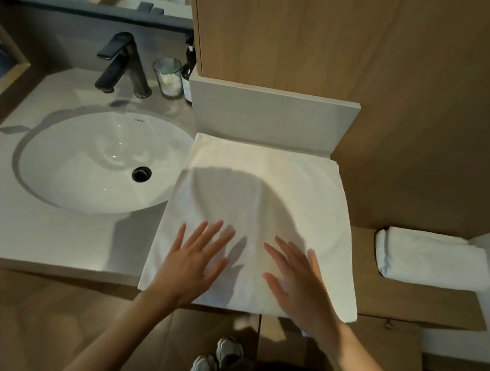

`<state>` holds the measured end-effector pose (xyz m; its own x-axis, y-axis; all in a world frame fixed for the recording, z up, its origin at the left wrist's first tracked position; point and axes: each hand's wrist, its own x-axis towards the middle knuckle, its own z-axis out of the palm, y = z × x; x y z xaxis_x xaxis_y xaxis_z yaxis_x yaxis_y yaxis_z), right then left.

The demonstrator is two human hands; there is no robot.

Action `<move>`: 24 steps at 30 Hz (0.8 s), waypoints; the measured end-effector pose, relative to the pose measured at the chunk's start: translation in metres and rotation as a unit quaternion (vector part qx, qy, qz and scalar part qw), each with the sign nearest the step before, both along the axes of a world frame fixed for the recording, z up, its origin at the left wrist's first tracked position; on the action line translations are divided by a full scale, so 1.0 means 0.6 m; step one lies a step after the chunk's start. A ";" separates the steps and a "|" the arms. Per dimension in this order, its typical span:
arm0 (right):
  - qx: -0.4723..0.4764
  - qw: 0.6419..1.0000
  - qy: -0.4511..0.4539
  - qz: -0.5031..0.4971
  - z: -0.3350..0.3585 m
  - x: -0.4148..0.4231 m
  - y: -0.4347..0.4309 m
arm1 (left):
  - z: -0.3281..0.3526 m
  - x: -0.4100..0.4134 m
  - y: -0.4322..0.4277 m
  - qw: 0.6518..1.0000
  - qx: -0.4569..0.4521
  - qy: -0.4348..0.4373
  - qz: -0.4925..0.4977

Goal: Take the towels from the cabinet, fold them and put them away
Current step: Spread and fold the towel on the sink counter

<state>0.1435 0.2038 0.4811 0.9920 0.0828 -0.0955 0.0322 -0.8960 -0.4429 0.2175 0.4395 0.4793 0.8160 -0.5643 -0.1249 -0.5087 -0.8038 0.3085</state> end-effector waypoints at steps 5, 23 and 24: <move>-0.141 0.985 0.040 0.095 -0.045 -0.067 -0.001 | -0.046 -0.055 0.056 0.994 0.078 -0.037 -0.064; -0.114 0.991 0.032 0.067 -0.023 -0.118 -0.098 | -0.038 -0.039 0.187 0.989 0.021 -0.092 -0.112; -0.087 0.995 0.028 0.048 -0.020 -0.121 -0.102 | -0.035 -0.038 0.192 0.992 -0.011 -0.081 -0.100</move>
<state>0.0709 0.1424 0.4689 0.9729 0.1550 -0.1718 0.1013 -0.9530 -0.2857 0.1945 0.5548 0.4585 0.6957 -0.7182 0.0132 -0.7019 -0.6757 0.2254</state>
